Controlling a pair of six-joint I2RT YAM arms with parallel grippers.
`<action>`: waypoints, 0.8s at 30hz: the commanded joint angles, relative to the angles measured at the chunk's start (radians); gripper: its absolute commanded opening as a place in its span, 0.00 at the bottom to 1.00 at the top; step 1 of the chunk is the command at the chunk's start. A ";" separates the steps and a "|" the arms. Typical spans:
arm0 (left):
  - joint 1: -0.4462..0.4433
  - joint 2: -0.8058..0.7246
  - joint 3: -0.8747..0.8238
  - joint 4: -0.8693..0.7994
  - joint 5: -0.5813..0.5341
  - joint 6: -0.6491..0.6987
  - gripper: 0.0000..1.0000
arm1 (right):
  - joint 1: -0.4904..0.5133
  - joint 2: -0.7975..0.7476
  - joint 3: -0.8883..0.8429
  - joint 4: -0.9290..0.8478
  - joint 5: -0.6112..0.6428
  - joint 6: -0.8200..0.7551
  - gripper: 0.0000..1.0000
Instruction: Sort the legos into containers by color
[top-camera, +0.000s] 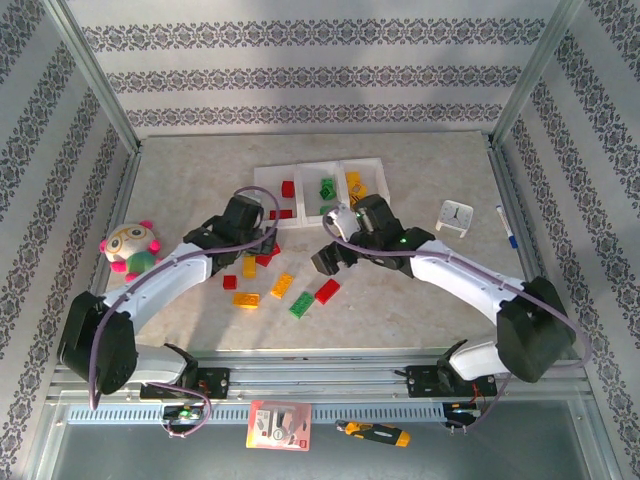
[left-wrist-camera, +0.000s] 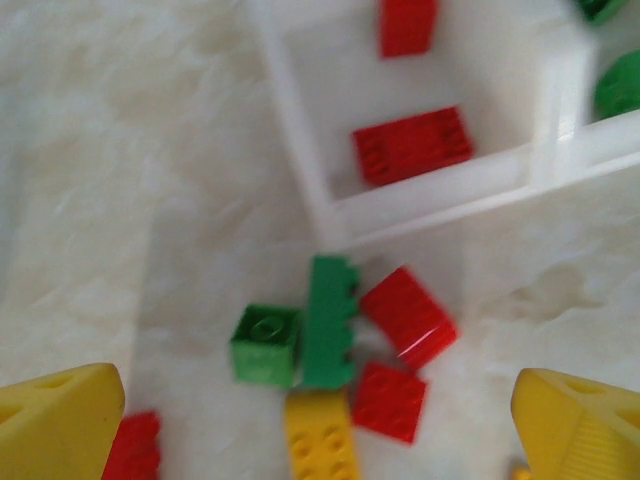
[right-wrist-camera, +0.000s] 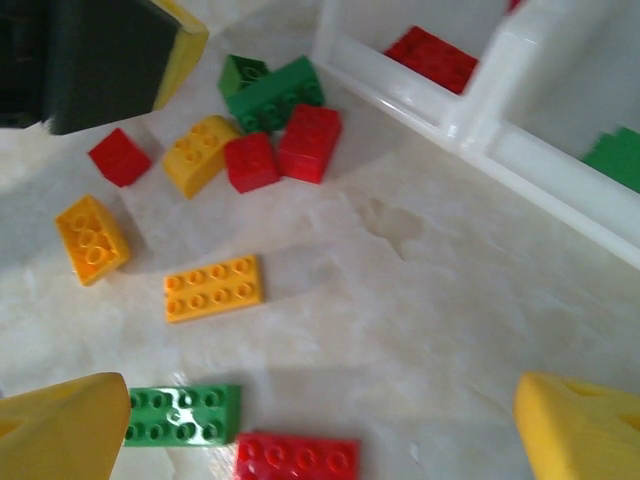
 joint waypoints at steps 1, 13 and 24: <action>0.096 -0.025 -0.012 -0.191 0.046 -0.034 0.99 | 0.041 0.037 0.071 0.012 -0.076 -0.036 0.98; 0.339 0.086 -0.038 -0.241 0.188 0.001 0.78 | 0.099 0.101 0.134 0.016 -0.116 -0.040 0.98; 0.389 0.256 -0.015 -0.197 0.249 0.038 0.53 | 0.100 0.113 0.142 0.012 -0.109 -0.028 0.98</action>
